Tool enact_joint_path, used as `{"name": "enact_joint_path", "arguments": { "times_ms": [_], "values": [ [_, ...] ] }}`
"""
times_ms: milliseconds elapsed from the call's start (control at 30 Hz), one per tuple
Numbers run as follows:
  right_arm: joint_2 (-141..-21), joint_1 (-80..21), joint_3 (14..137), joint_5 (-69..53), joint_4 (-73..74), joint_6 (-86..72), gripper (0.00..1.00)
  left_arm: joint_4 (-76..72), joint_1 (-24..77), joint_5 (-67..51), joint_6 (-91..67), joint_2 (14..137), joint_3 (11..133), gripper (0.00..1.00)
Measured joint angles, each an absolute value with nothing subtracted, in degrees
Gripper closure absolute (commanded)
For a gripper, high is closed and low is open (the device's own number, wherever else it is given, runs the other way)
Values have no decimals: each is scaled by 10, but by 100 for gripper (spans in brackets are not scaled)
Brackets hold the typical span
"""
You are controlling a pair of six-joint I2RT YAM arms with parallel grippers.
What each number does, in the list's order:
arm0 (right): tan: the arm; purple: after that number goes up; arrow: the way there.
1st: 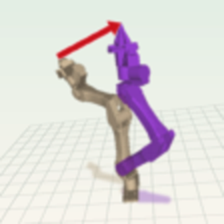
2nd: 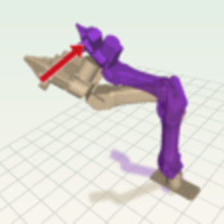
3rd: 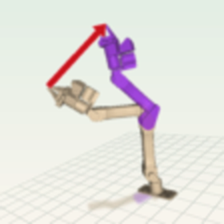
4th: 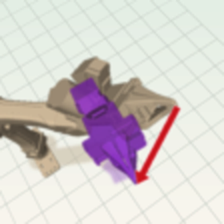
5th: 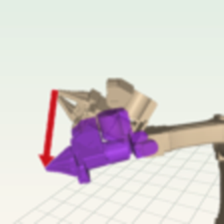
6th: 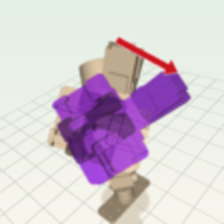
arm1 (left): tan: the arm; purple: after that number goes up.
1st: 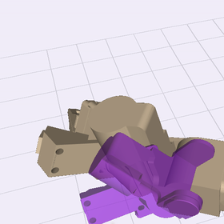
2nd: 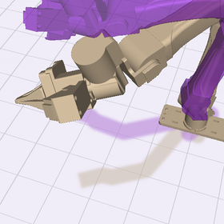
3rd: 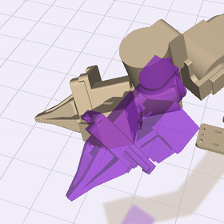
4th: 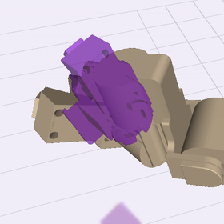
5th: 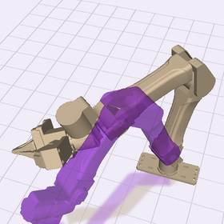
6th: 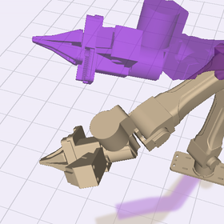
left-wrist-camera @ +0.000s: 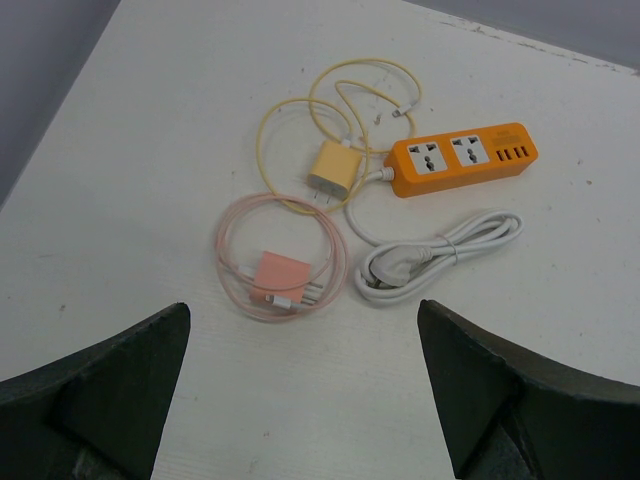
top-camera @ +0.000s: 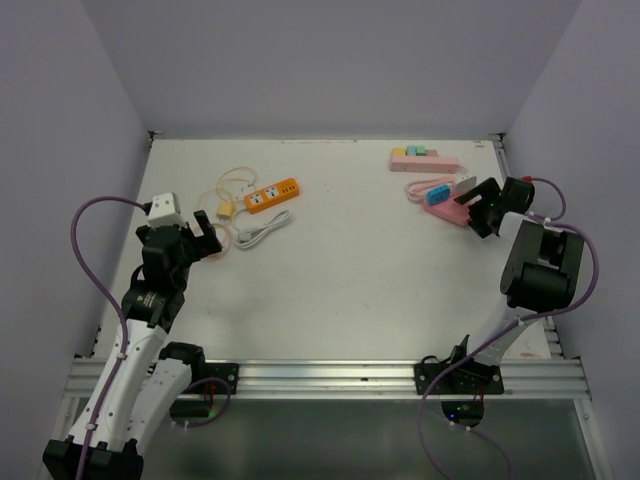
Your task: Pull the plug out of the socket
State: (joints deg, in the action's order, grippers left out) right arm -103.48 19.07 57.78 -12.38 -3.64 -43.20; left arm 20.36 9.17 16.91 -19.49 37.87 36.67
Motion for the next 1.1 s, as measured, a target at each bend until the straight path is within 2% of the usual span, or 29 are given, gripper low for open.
{"name": "enact_joint_path", "arguments": {
  "times_ms": [100, 200, 233, 367, 500, 533, 633, 900, 1100],
  "values": [
    [-1040, 191, 578, -140, -51, -426, 20, 204, 92, 169, -195, 379, 367, 0],
    [-1044, 192, 577, -158, -64, -418, 26, 204, 92, 169, -195, 379, 367, 0],
    [-1046, 192, 575, -163, -72, -415, 33, 204, 92, 169, -195, 379, 367, 0],
    [-1047, 192, 559, -187, -99, -409, 44, 204, 92, 169, -195, 379, 367, 0],
    [-1047, 192, 539, -217, -126, -411, 63, 204, 92, 169, -195, 378, 367, 1],
    [-1047, 193, 535, -229, -136, -415, 71, 204, 92, 168, -195, 377, 367, 0],
    [-1045, 192, 524, -256, -172, -429, 83, 204, 92, 168, -195, 376, 367, 0],
    [-998, 139, 447, -270, -206, -438, 99, 204, 92, 167, -195, 372, 367, 0],
    [-959, 63, 394, -281, -214, -441, 100, 204, 92, 165, -195, 371, 367, 0]
  ]
}}
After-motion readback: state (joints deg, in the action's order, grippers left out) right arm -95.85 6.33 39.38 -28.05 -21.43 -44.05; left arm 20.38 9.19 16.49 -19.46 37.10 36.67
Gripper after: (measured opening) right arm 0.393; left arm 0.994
